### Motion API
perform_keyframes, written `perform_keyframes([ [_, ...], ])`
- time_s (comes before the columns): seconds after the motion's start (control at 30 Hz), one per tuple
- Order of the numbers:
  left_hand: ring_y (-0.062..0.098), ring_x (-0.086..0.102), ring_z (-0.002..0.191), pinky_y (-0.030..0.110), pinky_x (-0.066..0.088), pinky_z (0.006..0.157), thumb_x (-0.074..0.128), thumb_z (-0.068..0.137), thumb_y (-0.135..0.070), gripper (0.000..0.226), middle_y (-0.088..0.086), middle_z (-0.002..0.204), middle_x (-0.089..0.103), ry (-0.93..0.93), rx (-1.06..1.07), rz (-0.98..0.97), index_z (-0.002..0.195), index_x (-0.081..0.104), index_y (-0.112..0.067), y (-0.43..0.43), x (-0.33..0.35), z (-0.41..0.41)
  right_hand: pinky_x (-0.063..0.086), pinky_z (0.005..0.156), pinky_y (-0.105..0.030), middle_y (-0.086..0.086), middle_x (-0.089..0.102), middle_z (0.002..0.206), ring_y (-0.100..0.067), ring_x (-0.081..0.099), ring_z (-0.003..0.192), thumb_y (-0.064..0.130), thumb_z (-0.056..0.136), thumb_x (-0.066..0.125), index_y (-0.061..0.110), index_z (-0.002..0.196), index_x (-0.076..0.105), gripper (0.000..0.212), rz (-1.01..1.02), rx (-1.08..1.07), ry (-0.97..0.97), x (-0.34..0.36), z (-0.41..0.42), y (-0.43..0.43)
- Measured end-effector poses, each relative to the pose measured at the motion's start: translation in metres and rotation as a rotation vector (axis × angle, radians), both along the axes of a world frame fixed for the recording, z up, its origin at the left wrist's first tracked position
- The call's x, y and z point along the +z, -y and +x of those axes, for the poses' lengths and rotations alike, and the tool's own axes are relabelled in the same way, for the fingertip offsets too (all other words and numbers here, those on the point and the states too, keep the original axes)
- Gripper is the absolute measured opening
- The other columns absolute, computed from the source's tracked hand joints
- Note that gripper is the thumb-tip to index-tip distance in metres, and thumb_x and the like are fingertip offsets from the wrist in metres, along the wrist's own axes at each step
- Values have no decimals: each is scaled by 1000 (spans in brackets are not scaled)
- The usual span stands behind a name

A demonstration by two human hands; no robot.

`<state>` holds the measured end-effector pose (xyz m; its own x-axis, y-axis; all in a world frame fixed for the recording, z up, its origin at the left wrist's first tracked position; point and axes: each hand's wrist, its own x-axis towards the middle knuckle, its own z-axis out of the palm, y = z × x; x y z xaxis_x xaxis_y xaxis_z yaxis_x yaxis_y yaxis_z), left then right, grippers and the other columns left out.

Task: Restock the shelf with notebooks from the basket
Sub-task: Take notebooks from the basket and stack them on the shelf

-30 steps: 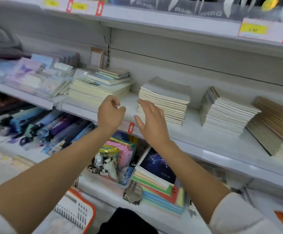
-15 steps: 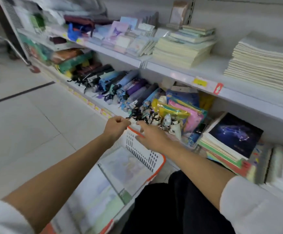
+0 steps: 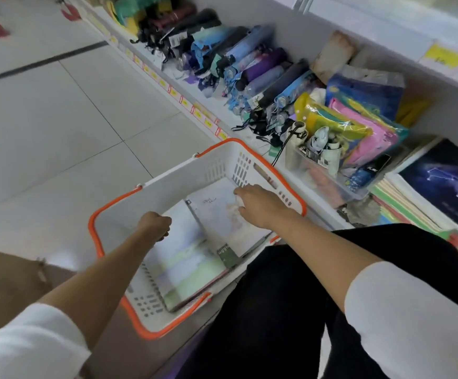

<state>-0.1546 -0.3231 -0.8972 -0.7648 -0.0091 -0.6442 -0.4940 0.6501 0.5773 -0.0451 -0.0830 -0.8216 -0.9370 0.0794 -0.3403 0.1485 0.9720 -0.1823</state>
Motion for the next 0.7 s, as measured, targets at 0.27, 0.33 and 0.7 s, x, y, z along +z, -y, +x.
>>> perform_keyframes([
  [0.27, 30, 49, 111, 36, 41, 85, 59, 92, -18, 39, 12, 126, 46, 342, 157, -40, 126, 46, -5, 52, -60, 32, 38, 106, -42, -13, 36, 143, -29, 33, 132, 16, 98, 45, 9, 142, 37, 46, -9, 3, 176, -61, -8, 14],
  [0.33, 30, 44, 116, 36, 40, 86, 58, 92, -21, 49, 11, 141, 39, 395, 178, -15, 136, 41, -7, 51, -68, 35, 38, 105, -42, -12, 36, 143, -28, 33, 131, 15, 97, 44, 10, 142, 37, 46, -26, 3, 210, -72, -8, 15],
  [0.7, 24, 53, 79, 27, 42, 59, 55, 93, -20, 33, 14, 121, 54, 319, 157, -101, 125, 57, -9, 50, -117, 42, 40, 104, -41, -11, 34, 148, -28, 37, 133, 24, 93, 55, 13, 147, 32, 60, -353, -315, 285, -118, -16, 21],
])
